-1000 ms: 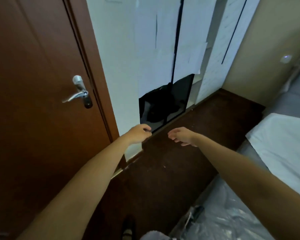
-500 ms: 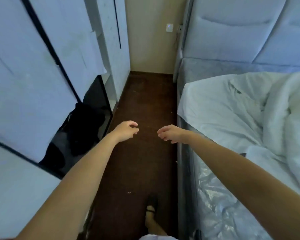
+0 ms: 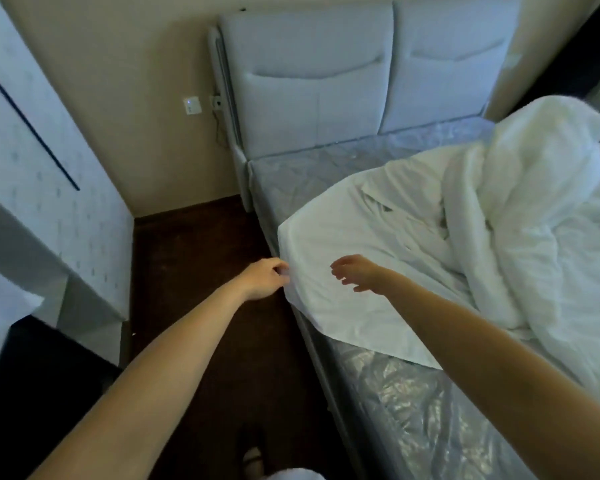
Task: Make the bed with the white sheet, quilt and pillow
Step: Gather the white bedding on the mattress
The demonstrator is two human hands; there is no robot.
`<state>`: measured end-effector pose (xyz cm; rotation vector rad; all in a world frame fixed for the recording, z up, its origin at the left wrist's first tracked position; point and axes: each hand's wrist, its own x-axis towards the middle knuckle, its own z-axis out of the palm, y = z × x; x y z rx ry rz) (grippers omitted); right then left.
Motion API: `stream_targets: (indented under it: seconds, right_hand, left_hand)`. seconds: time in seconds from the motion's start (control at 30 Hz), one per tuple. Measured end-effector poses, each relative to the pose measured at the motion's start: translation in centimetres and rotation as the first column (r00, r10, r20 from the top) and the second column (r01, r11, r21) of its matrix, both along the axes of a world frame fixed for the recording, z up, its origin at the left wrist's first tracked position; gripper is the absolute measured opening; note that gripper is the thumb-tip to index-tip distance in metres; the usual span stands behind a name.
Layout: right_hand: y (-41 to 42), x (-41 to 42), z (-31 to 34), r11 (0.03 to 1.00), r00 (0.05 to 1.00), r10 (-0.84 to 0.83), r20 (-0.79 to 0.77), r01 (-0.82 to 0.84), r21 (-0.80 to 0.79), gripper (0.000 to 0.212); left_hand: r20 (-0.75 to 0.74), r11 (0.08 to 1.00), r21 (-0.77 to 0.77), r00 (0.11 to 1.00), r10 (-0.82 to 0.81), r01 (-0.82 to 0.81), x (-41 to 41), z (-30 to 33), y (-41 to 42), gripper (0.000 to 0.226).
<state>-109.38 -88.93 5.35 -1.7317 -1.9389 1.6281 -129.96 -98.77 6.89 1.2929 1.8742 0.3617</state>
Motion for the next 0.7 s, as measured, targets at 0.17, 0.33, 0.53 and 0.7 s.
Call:
stream_targets:
  seconds: [0.17,0.33,0.53,0.7]
  right_hand:
    - [8.5,-1.4,-2.1,0.987,0.986,-0.162,0.048,0.162,-0.014,0.014]
    - [16.7,-2.1,-2.6,0.939,0.941,-0.336,0.026,0.333,0.081,0.025]
    - [26.3,4.8,-4.6,0.805,0.805,-0.592,-0.025,0.593,0.037,0.029]
    - [35.1,9.4,-8.2,0.656,0.656,-0.754,0.015,0.755,-0.018,0.032]
  left_hand:
    - [0.001,0.985,0.05,0.986,-0.167,0.167,-3.2,-0.6,14.3,0.037]
    - [0.015,0.941,0.06,0.942,-0.335,0.334,-4.3,0.5,29.6,0.038]
    - [-0.228,0.783,0.079,0.776,-0.588,0.617,3.1,-1.7,45.9,0.043]
    - [-0.3,0.639,-0.039,0.601,-0.741,0.768,8.8,-6.4,54.6,0.048]
